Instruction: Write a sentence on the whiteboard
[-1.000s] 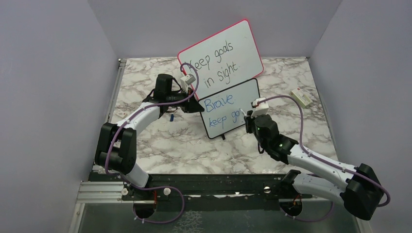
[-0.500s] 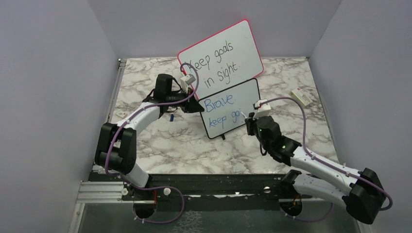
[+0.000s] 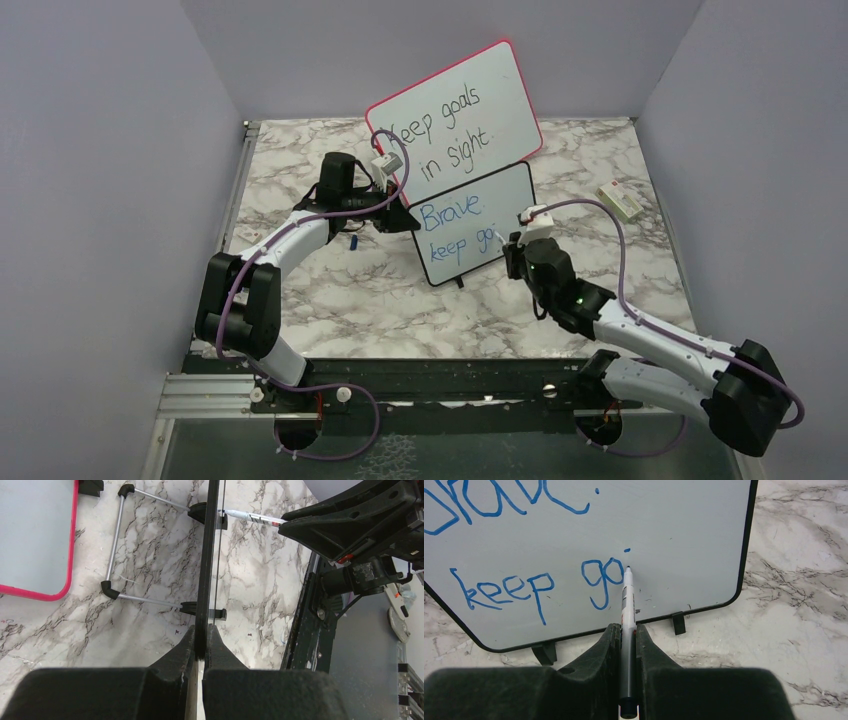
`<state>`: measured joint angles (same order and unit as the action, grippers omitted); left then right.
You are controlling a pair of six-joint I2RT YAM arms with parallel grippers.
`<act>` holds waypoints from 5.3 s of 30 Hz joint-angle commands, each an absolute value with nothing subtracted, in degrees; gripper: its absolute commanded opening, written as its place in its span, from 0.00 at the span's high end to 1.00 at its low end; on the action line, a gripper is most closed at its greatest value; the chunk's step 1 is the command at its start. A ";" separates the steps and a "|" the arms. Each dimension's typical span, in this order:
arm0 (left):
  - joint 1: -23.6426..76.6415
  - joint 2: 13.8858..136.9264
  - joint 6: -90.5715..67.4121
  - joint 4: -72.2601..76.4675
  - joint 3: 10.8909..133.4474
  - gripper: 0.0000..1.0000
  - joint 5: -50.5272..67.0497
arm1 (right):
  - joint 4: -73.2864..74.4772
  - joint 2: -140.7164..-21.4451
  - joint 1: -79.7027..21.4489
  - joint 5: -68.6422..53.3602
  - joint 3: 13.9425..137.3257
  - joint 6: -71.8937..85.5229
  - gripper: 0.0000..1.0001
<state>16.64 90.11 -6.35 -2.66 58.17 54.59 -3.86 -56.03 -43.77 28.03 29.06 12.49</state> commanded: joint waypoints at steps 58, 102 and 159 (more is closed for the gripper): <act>17.23 90.64 -3.91 -5.98 58.18 1.00 52.12 | -6.92 -55.81 -42.76 31.67 30.08 11.74 0.99; 17.23 90.49 -3.87 -6.06 58.18 1.00 52.29 | -5.97 -57.08 -41.95 29.79 30.95 12.19 0.99; 17.23 90.42 -3.70 -6.33 58.27 1.00 52.08 | -2.26 -54.02 -39.40 31.55 30.74 11.78 1.00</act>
<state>16.64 90.11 -6.22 -2.90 58.28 54.59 -1.17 -54.48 -40.16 29.63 29.56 13.21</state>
